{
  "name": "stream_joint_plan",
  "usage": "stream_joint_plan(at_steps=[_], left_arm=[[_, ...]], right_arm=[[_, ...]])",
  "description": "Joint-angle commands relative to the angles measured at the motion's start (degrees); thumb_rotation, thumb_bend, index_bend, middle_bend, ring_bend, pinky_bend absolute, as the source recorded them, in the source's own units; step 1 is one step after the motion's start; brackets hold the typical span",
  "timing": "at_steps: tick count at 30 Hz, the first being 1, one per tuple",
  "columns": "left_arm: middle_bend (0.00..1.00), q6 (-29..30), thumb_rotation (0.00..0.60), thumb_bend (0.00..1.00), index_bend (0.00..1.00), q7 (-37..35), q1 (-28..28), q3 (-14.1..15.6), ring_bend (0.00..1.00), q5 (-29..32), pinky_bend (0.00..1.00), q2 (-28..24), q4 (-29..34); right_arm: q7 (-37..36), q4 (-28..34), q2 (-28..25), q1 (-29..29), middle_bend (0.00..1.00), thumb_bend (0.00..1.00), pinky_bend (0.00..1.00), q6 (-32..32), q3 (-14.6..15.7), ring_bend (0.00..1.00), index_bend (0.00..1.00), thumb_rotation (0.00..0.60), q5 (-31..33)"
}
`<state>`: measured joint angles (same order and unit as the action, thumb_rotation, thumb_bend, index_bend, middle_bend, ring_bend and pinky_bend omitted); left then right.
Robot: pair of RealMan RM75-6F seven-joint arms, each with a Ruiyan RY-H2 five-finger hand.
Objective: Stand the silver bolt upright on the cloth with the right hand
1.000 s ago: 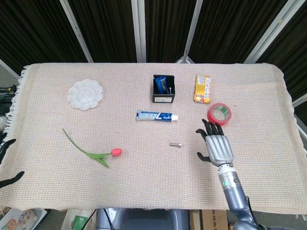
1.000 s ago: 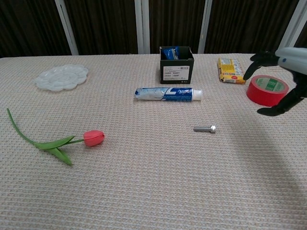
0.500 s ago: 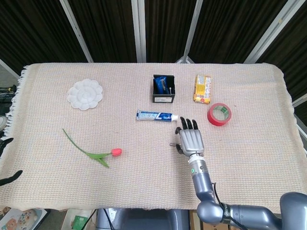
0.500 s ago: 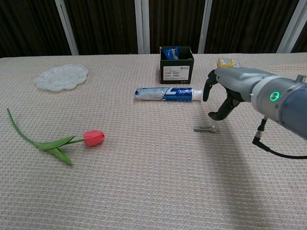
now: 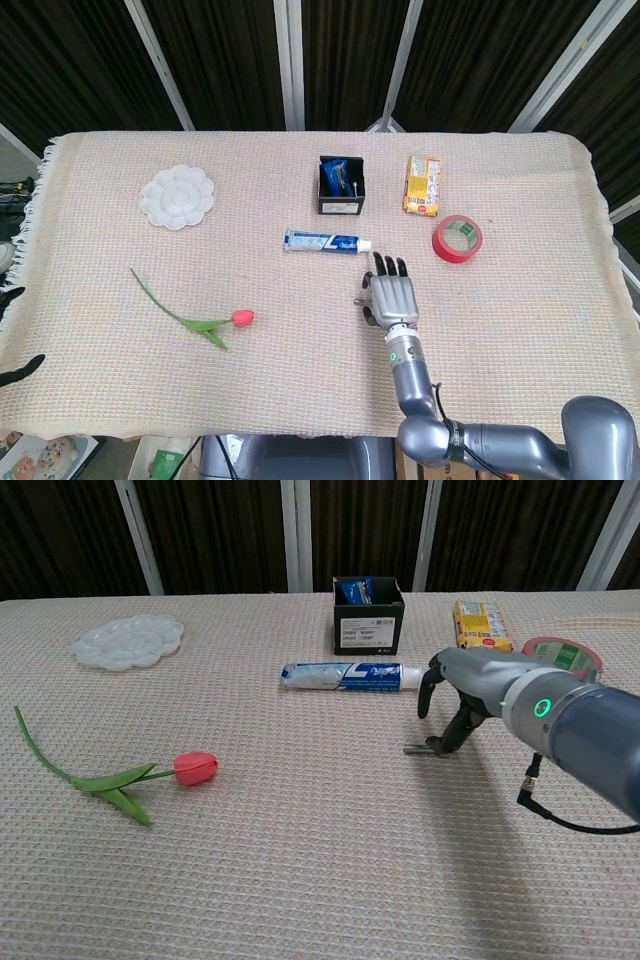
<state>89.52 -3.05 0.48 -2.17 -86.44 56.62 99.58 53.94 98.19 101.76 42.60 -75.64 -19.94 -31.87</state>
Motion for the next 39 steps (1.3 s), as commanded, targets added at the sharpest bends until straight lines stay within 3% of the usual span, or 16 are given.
stream_joint_plan(at_steps=[1, 23, 39], left_arm=[[0.00, 0.0, 0.600, 0.25, 0.16, 0.0, 0.0, 0.0, 0.00, 0.1, 0.00, 0.0, 0.0], [0.00, 0.4, 0.600, 0.25, 0.15, -1.0, -0.2, -0.2, 0.00, 0.2, 0.00, -0.3, -0.1], [0.00, 0.6, 0.600, 0.25, 0.16, -1.3, -0.4, -0.3, 0.00, 0.3, 0.00, -0.4, -0.2]], right_arm=[[-0.4, -0.8, 0.5, 0.4, 0.01, 0.36, 0.00, 0.4, 0.2, 0.04, 0.42, 0.600, 0.6], [-2.1, -6.5, 3.8, 2.5, 0.01, 0.36, 0.00, 1.0, 0.9, 0.04, 0.46, 0.600, 2.1], [-2.1, -7.0, 4.7, 3.5, 0.01, 0.36, 0.00, 0.4, 1.1, 0.04, 0.51, 0.600, 2.4]])
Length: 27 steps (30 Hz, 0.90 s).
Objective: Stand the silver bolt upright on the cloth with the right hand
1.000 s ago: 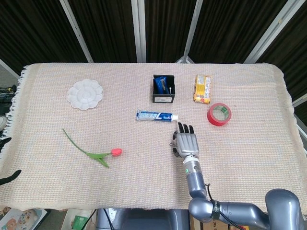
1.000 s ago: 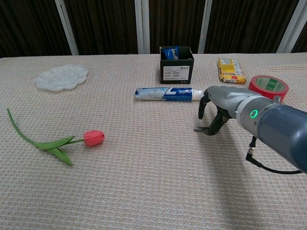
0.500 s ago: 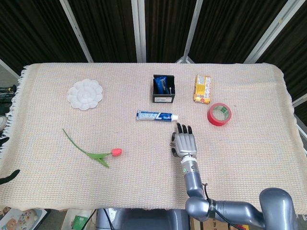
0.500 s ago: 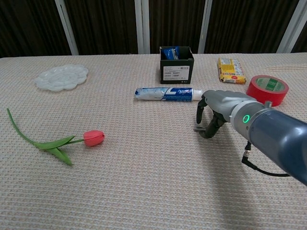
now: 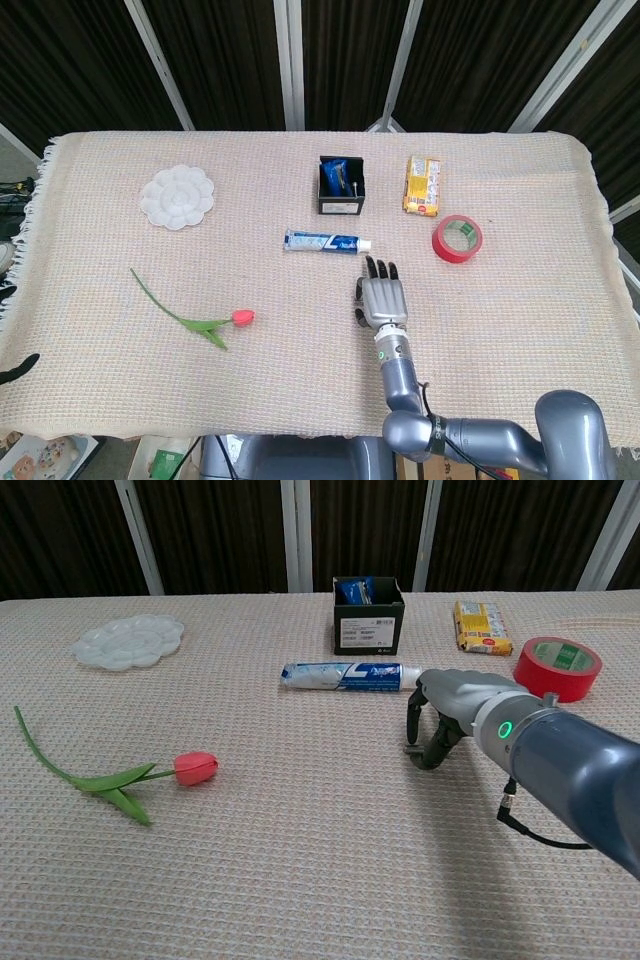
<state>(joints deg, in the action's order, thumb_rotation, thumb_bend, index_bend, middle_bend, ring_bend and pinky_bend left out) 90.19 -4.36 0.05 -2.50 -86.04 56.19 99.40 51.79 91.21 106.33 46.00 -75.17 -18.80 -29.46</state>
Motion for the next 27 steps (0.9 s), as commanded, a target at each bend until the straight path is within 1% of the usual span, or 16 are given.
stream_joint_plan(at_steps=[1, 16, 27], left_arm=[[0.00, -0.1, 0.600, 0.25, 0.15, 0.1, 0.0, 0.1, 0.00, -0.1, 0.00, 0.0, 0.0], [0.00, 0.0, 0.600, 0.25, 0.15, 0.0, 0.0, 0.0, 0.00, -0.1, 0.00, 0.0, 0.0], [0.00, 0.1, 0.600, 0.25, 0.15, 0.0, 0.0, 0.0, 0.00, -0.2, 0.00, 0.0, 0.0]], right_arm=[[0.1, -0.1, 0.2, 0.2, 0.01, 0.36, 0.00, -0.1, 0.0, 0.04, 0.52, 0.600, 0.1], [0.1, -2.0, 1.1, 0.9, 0.01, 0.36, 0.00, 0.6, -0.3, 0.04, 0.52, 0.600, 1.5], [0.0, -1.7, 1.2, 1.2, 0.01, 0.36, 0.00, 0.6, -0.3, 0.04, 0.56, 0.600, 1.5]])
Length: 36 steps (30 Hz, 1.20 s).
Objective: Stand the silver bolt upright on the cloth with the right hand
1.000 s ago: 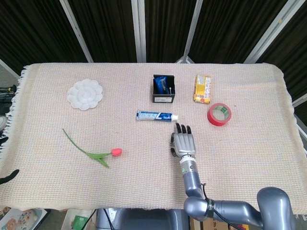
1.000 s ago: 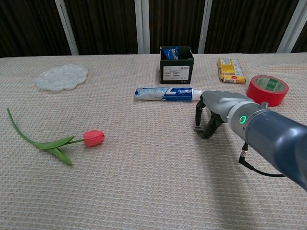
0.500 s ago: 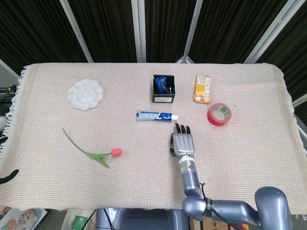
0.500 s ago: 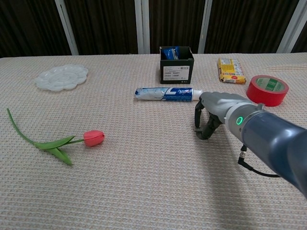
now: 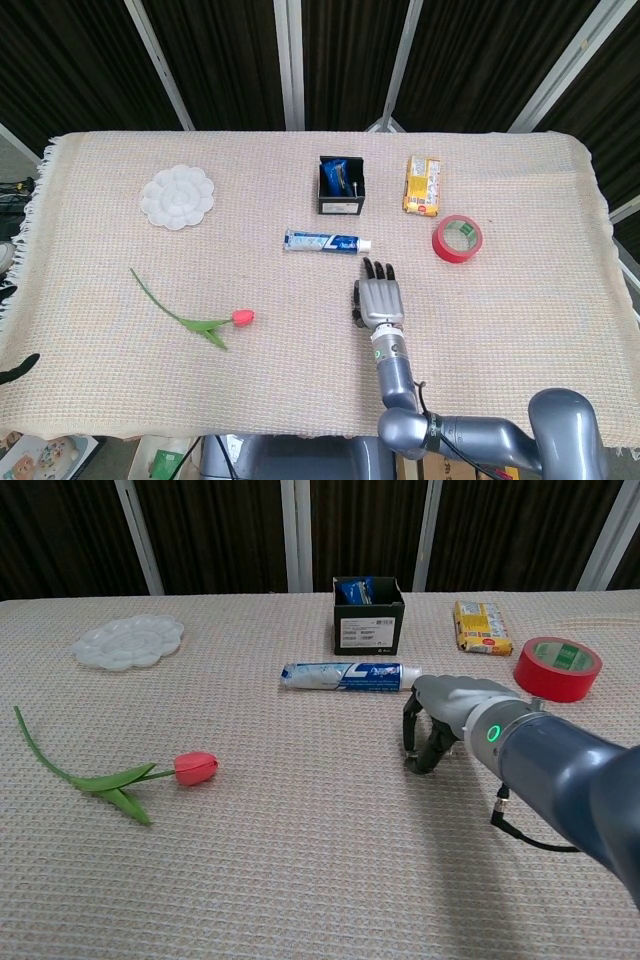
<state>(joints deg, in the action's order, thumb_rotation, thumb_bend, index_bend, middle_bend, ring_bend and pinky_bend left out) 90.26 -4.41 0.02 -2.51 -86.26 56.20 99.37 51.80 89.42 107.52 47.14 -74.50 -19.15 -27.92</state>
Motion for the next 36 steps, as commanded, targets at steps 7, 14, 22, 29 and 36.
stream_joint_plan(at_steps=[7, 14, 22, 29, 36], left_arm=[[0.00, -0.1, 0.600, 0.25, 0.16, 0.1, 0.1, 0.0, 0.00, 0.0, 0.00, 0.0, 0.0], [0.00, -0.1, 0.600, 0.25, 0.16, 0.4, 0.1, 0.0, 0.00, -0.1, 0.00, 0.1, 0.0], [0.00, -0.2, 0.600, 0.25, 0.16, 0.6, 0.1, 0.1, 0.00, -0.1, 0.00, 0.1, 0.1], [0.00, -0.3, 0.600, 0.25, 0.16, 0.9, 0.1, 0.2, 0.00, -0.2, 0.00, 0.2, 0.2], [0.00, -0.1, 0.600, 0.25, 0.16, 1.2, 0.1, 0.2, 0.00, -0.3, 0.00, 0.3, 0.2]], right_arm=[[0.0, -0.2, -0.1, 0.1, 0.01, 0.36, 0.00, 0.0, -0.1, 0.05, 0.57, 0.600, 0.3], [0.2, 0.0, -0.5, 0.2, 0.01, 0.36, 0.00, 0.5, 0.0, 0.05, 0.57, 0.600, 0.9], [0.7, 0.4, -1.2, 0.3, 0.01, 0.36, 0.00, 0.5, 0.2, 0.05, 0.57, 0.600, 1.2], [1.3, 0.9, -1.9, 0.5, 0.01, 0.36, 0.00, 0.9, 0.4, 0.05, 0.57, 0.600, 2.2], [1.4, 1.0, -2.1, 0.7, 0.01, 0.36, 0.00, 1.1, 0.6, 0.05, 0.57, 0.600, 2.7]])
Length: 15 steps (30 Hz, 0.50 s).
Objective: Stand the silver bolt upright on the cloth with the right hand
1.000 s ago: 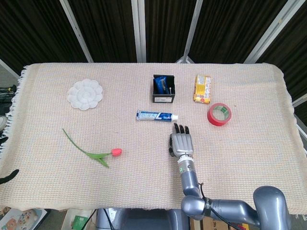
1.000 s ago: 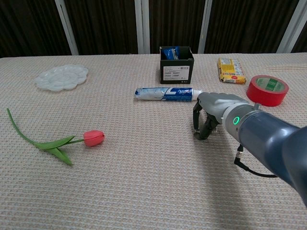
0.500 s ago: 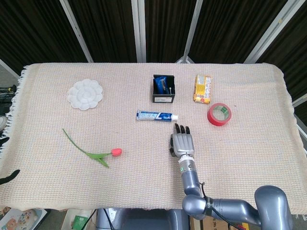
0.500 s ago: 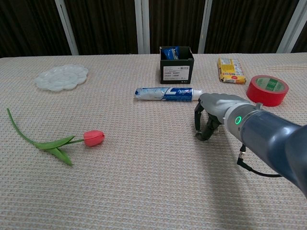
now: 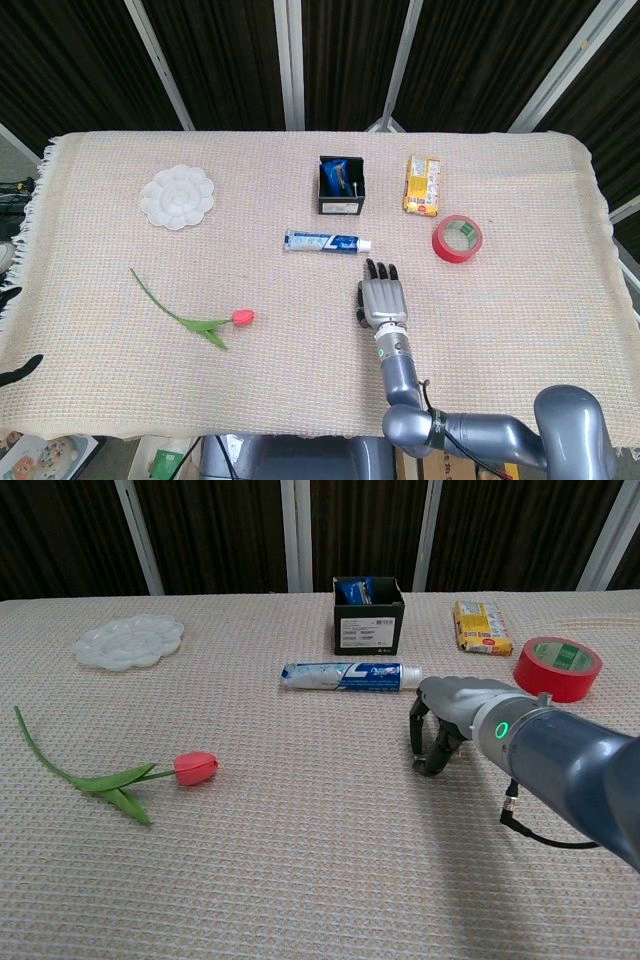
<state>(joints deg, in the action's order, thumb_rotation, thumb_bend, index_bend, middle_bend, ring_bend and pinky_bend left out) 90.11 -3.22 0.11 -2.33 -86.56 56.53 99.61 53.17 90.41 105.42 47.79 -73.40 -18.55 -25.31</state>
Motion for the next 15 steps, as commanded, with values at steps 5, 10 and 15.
stream_joint_plan(at_steps=[5, 10, 15], left_arm=[[0.00, 0.1, 0.600, 0.25, 0.16, -0.1, 0.0, 0.0, 0.00, 0.0, 0.00, 0.0, 0.0], [0.00, 0.1, 0.600, 0.25, 0.16, -0.1, 0.0, 0.0, 0.00, -0.1, 0.00, 0.0, -0.1], [0.00, 0.1, 0.600, 0.25, 0.16, 0.0, 0.0, 0.0, 0.00, -0.1, 0.00, 0.0, 0.0]], right_arm=[[-0.6, 0.1, -0.1, 0.1, 0.01, 0.36, 0.00, -0.1, 0.0, 0.05, 0.57, 0.600, -0.2], [-1.7, 1.2, -0.6, -0.1, 0.01, 0.36, 0.00, 0.0, -0.2, 0.05, 0.57, 0.600, -1.0], [-2.3, 2.2, -1.2, -0.2, 0.01, 0.36, 0.00, 0.0, -0.3, 0.05, 0.57, 0.600, -1.3]])
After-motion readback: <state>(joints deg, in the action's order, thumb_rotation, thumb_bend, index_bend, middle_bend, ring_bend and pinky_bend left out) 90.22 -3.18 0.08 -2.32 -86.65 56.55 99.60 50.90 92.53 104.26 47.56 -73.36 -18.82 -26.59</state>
